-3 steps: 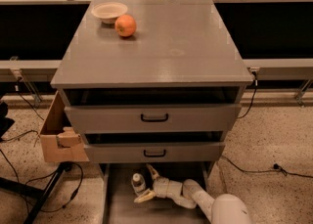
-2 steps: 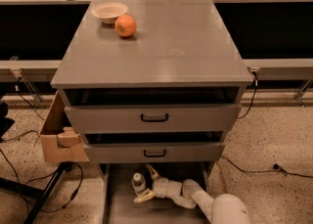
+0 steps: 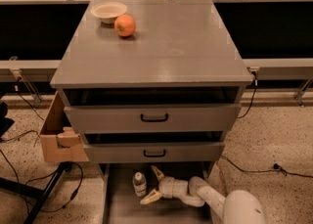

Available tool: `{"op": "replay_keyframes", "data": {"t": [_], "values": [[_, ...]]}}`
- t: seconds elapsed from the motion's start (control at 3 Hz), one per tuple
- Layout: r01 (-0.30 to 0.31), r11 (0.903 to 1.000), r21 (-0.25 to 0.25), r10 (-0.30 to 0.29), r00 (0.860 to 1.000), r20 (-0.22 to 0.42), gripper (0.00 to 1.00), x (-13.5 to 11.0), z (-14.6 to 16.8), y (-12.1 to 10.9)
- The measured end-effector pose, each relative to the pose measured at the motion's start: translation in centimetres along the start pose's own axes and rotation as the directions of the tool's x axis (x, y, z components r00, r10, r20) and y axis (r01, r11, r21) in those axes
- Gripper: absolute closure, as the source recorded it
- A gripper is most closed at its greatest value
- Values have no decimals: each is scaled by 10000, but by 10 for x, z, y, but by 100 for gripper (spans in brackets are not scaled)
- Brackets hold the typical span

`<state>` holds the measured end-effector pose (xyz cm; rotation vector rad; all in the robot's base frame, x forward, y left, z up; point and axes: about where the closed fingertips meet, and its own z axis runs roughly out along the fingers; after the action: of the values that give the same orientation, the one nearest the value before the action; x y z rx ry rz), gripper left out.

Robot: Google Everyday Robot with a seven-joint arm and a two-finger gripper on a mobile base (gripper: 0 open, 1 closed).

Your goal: Place blue plastic bottle into bottom drawer

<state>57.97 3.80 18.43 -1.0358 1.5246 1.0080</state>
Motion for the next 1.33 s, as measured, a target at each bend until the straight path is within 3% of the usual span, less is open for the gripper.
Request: {"op": "replay_keyframes", "data": {"t": [0.33, 0.67, 1.0, 1.33], "values": [[-549, 9960, 712, 681, 9775, -1995, 0, 4, -78, -2], [-1161, 9860, 1200, 1498, 9322, -3296, 0, 1, -125, 15], [-1576, 9703, 1836, 2229, 8774, -4248, 0, -10, -165, 35], [-1491, 9567, 2502, 2614, 8180, -5124, 0, -31, -200, 51]]}}
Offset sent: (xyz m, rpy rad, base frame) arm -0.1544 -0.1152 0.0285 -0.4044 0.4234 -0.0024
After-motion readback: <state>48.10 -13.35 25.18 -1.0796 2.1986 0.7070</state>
